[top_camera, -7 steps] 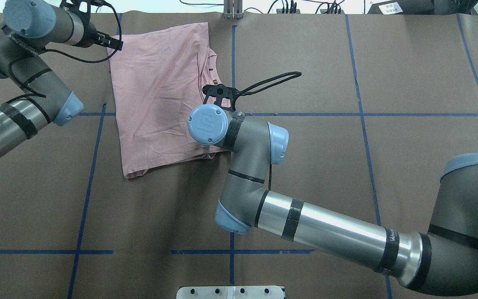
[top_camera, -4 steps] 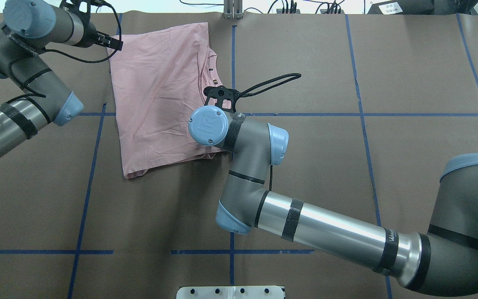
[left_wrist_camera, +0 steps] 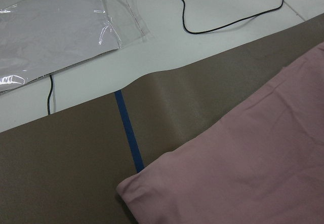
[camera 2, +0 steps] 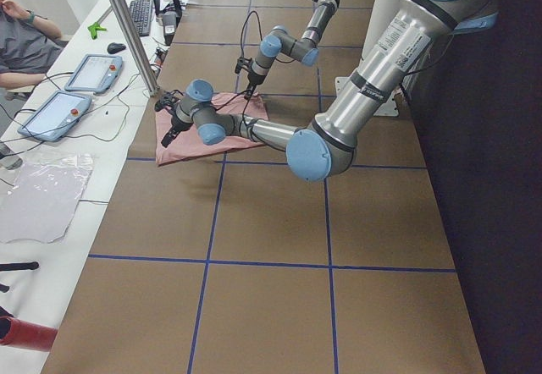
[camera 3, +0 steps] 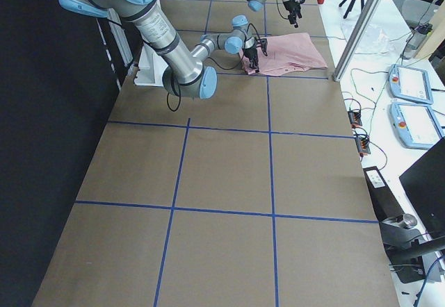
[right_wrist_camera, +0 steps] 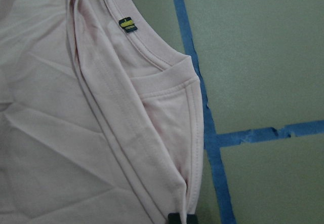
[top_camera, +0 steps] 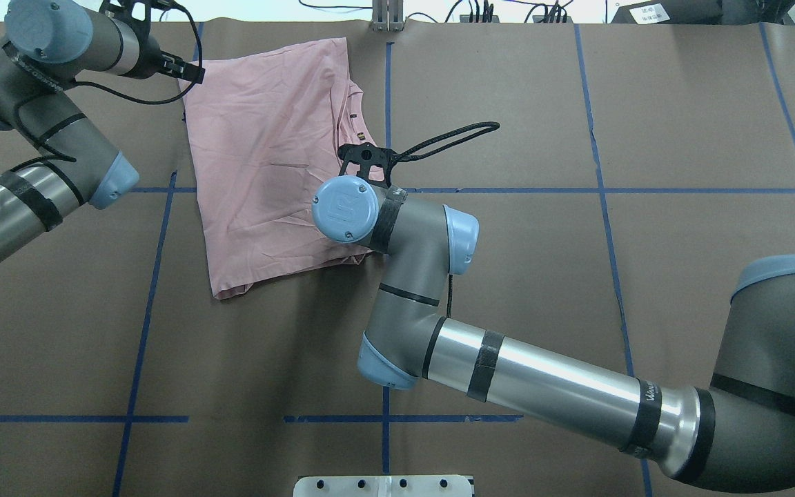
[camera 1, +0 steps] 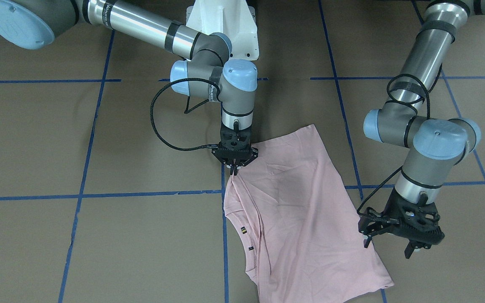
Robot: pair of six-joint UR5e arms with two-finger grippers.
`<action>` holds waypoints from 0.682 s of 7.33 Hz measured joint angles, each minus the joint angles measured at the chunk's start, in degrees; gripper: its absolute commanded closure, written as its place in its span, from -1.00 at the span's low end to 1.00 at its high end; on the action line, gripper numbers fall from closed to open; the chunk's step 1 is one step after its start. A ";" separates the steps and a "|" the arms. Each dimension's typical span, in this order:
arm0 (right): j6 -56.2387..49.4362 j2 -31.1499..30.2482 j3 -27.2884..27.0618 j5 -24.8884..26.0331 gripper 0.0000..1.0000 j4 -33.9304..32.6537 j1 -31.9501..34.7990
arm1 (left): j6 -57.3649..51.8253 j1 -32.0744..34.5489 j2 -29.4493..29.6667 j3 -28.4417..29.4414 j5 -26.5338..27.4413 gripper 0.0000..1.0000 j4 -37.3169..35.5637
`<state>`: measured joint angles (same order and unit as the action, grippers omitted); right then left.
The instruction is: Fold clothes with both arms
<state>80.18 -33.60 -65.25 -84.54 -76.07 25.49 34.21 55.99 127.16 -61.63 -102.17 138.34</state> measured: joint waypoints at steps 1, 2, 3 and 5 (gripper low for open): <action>0.06 -0.04 -0.89 -0.15 1.00 -0.12 0.02 | 0.04 0.00 -0.34 -0.60 -0.03 -1.00 -0.02; 0.06 -0.54 -2.61 -0.40 1.00 -0.44 0.07 | 0.06 -0.05 -0.88 -1.67 -0.06 -1.00 -0.13; 0.02 -2.32 -5.93 -0.54 1.00 -1.12 0.08 | 0.09 -0.17 -1.23 -2.59 -0.10 -1.00 -0.28; 0.08 -9.27 -17.76 -0.31 1.00 -5.24 -1.27 | 0.19 -0.48 -1.40 -3.51 -0.15 -1.00 -0.39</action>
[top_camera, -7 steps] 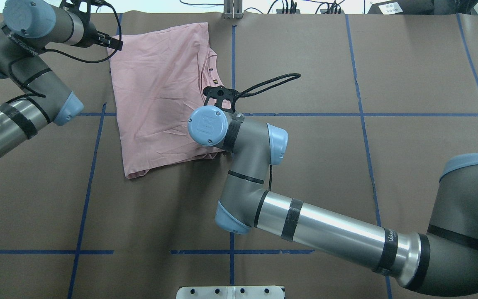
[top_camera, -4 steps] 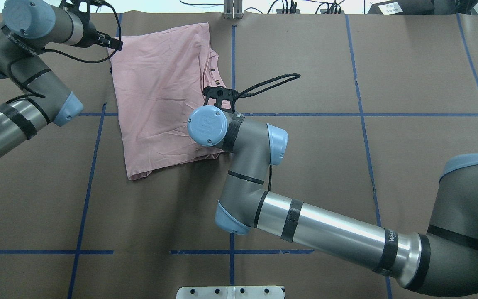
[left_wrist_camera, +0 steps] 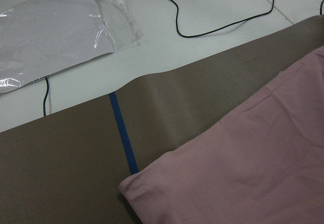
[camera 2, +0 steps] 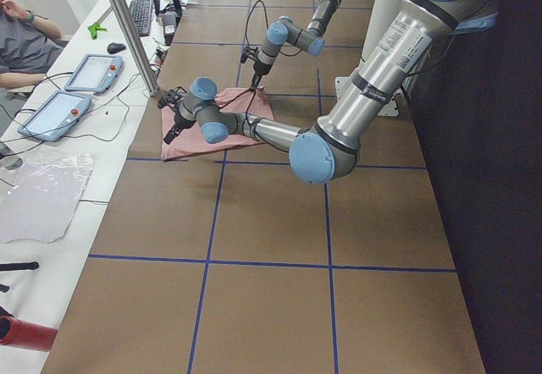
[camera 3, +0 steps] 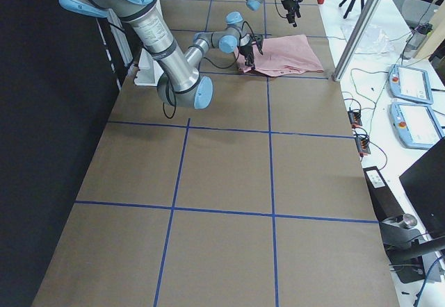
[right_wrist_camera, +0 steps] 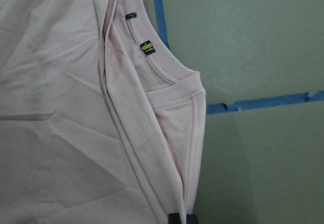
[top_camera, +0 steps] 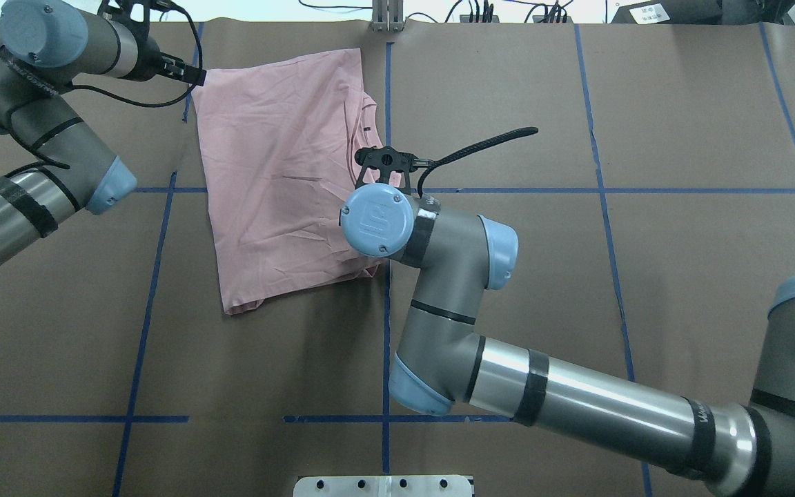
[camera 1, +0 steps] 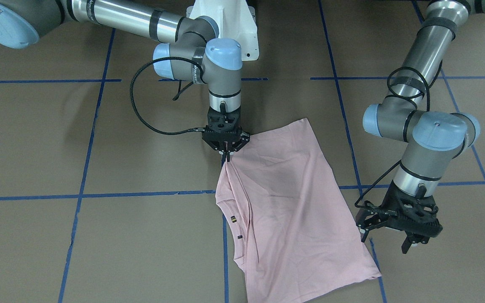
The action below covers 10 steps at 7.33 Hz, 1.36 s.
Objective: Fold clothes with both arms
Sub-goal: 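Lower both grippers to the shirt's edge nearest the robot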
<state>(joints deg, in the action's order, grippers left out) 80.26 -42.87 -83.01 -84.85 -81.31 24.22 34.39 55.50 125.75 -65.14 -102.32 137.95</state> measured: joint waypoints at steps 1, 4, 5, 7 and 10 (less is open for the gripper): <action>0.11 -3.93 -7.19 0.61 1.00 -3.39 -1.77 | 0.50 -0.39 -0.04 -0.64 -0.36 -1.00 -0.11; 0.41 -16.21 -25.96 5.77 1.00 -9.86 -9.45 | 5.73 -2.94 -1.56 -5.60 -3.17 -1.00 -0.54; 1.23 -19.31 -29.59 7.54 1.00 -11.04 -11.73 | 8.43 -4.26 -2.60 -8.23 -3.56 -1.00 -0.61; 3.22 -21.99 -33.07 9.39 1.00 -11.89 -14.62 | 18.34 -9.02 -7.34 -17.05 -4.59 -1.00 -0.86; 3.66 -22.45 -33.84 9.83 1.00 -12.03 -15.29 | 30.92 -21.87 -19.90 -39.24 0.46 -1.00 -10.63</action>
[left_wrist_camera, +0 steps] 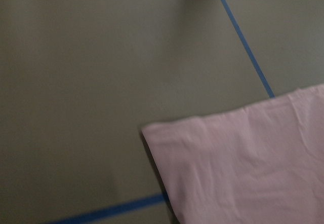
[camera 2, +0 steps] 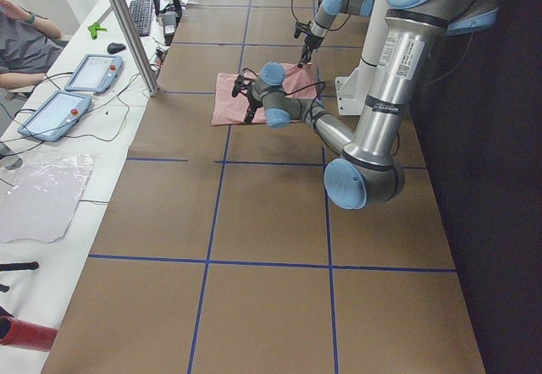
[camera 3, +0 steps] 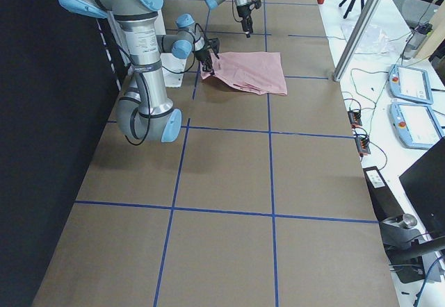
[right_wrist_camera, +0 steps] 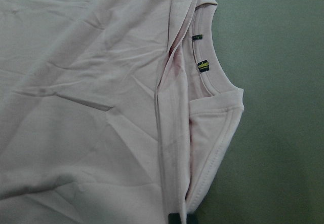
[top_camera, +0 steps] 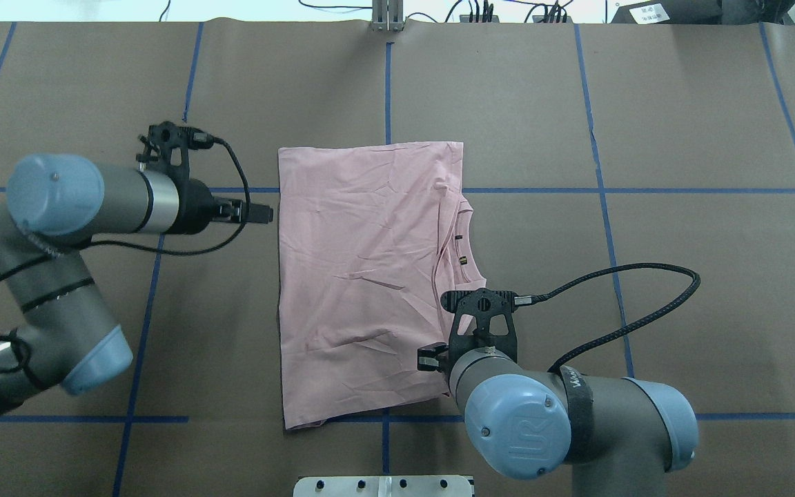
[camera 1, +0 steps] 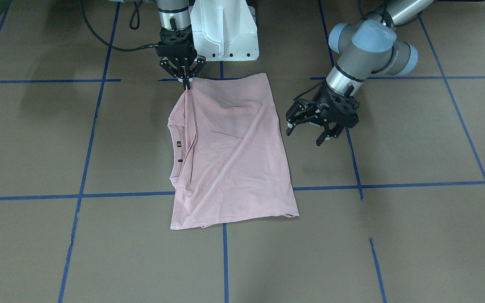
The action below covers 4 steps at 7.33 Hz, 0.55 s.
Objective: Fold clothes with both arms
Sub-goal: 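Lower both grippers to the shirt's edge nearest the robot, then grasp the near edge of the shirt with both grippers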
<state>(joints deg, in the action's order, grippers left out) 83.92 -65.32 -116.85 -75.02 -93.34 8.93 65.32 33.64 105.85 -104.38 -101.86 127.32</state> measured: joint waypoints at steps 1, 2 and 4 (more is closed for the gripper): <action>0.01 -0.03 0.00 0.03 1.00 0.00 -0.02 | 5.67 -4.85 -2.09 -4.03 3.24 -0.99 -2.77; 0.02 -0.05 0.01 0.04 1.00 0.00 -0.05 | 11.24 -9.64 -3.17 -5.88 6.72 -0.64 -4.35; 0.02 -0.02 0.09 0.05 1.00 0.00 -0.05 | 21.76 -17.60 -3.63 -7.27 12.03 -0.23 -7.91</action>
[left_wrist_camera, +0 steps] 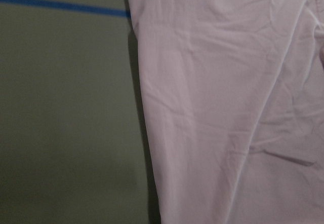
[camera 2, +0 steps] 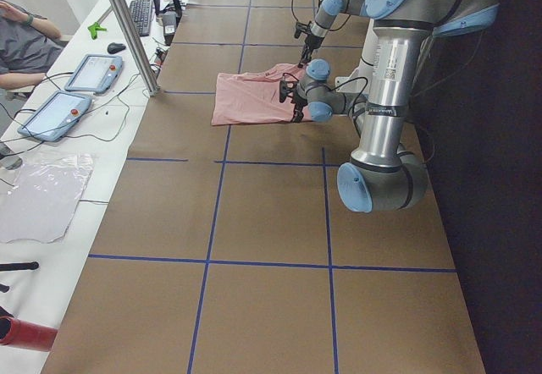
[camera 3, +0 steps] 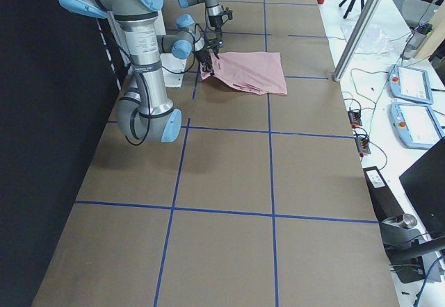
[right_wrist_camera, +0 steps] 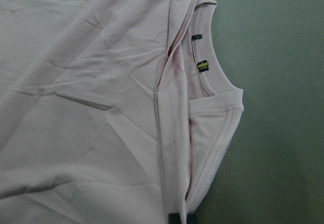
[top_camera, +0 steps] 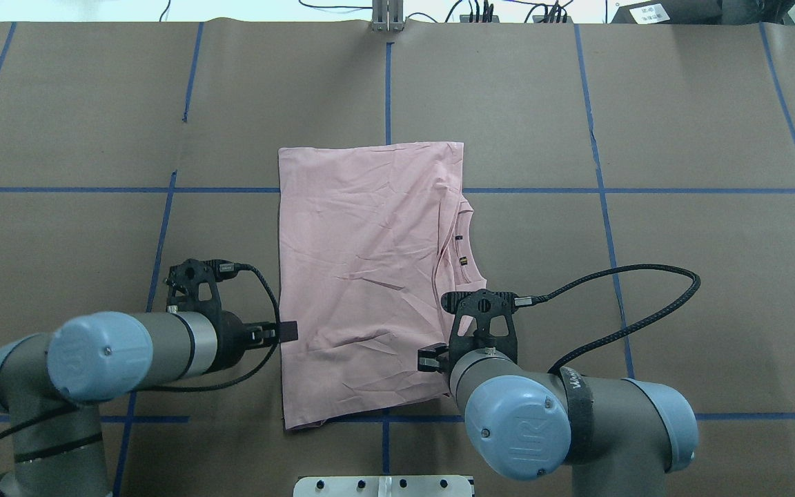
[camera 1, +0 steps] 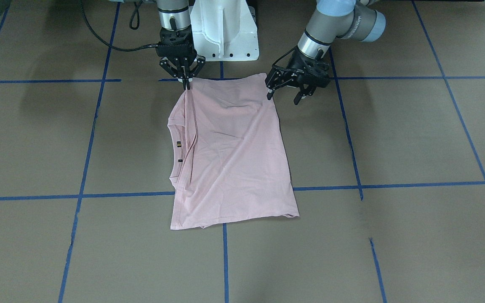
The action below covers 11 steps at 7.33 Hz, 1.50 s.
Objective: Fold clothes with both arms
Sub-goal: 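Grasp the near edge of the shirt with both grippers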
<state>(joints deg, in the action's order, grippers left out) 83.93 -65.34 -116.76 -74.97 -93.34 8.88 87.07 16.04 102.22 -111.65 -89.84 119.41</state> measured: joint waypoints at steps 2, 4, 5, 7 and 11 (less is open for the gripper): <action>0.00 0.02 0.04 0.02 1.00 0.00 0.02 | 6.63 -4.72 0.18 -1.22 2.22 -0.20 -3.78; 0.00 -0.04 0.04 0.08 1.00 0.00 0.01 | 9.01 -7.17 0.24 -1.71 2.59 -0.20 -5.61; 0.00 -0.04 0.04 0.08 1.00 0.00 0.00 | 9.44 -7.95 0.28 -1.72 2.63 -0.15 -5.83; 0.00 -0.03 0.04 0.09 1.00 0.00 0.00 | 10.23 -10.12 0.61 -1.56 2.65 0.05 -6.04; 0.00 0.04 0.04 0.09 1.00 0.00 0.00 | 10.54 -11.33 1.40 -1.19 2.72 0.12 -6.12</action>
<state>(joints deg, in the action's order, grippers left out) 83.93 -65.31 -116.72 -74.88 -93.34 8.88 97.61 4.71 103.62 -112.84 -87.11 113.29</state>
